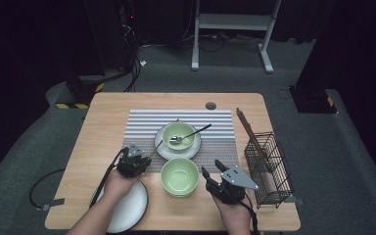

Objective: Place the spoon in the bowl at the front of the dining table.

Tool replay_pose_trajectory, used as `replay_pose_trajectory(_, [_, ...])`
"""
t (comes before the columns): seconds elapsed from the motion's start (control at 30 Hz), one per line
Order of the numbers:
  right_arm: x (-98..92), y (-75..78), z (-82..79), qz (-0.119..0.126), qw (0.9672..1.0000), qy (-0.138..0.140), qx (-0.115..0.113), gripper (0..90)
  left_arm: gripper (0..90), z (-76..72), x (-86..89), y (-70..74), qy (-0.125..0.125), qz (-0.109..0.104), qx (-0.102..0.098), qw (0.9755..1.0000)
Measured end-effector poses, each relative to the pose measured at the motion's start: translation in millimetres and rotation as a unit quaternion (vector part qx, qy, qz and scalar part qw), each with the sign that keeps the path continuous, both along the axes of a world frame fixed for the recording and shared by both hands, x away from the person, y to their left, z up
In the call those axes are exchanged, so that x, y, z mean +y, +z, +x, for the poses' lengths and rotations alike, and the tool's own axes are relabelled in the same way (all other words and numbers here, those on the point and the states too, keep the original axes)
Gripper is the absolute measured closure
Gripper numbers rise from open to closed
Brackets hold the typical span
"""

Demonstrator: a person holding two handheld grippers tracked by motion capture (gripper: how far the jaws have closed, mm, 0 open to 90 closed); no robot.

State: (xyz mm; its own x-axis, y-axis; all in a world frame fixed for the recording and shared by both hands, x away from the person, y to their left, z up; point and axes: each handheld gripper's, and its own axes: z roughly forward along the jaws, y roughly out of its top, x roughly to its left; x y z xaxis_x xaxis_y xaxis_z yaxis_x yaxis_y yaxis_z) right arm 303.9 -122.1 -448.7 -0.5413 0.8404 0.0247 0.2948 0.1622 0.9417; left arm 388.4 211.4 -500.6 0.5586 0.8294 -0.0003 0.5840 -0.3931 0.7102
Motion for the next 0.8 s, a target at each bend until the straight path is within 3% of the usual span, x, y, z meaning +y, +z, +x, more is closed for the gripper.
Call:
replay_pose_trajectory(0.53, [0.3, -0.4, 0.4, 0.001, 1.0000, 0.001, 0.000, 46.8, 73.5, -0.3, -2.4, 2.1, -0.002, -0.012, 0.003, 0.9999])
replay_pose_trajectory(0.8, [1.0, -0.5, 0.0, 0.001, 1.0000, 0.002, 0.002, 46.9, 74.2, -1.6, -4.7, 3.8, -0.008, -0.013, 0.000, 0.9999])
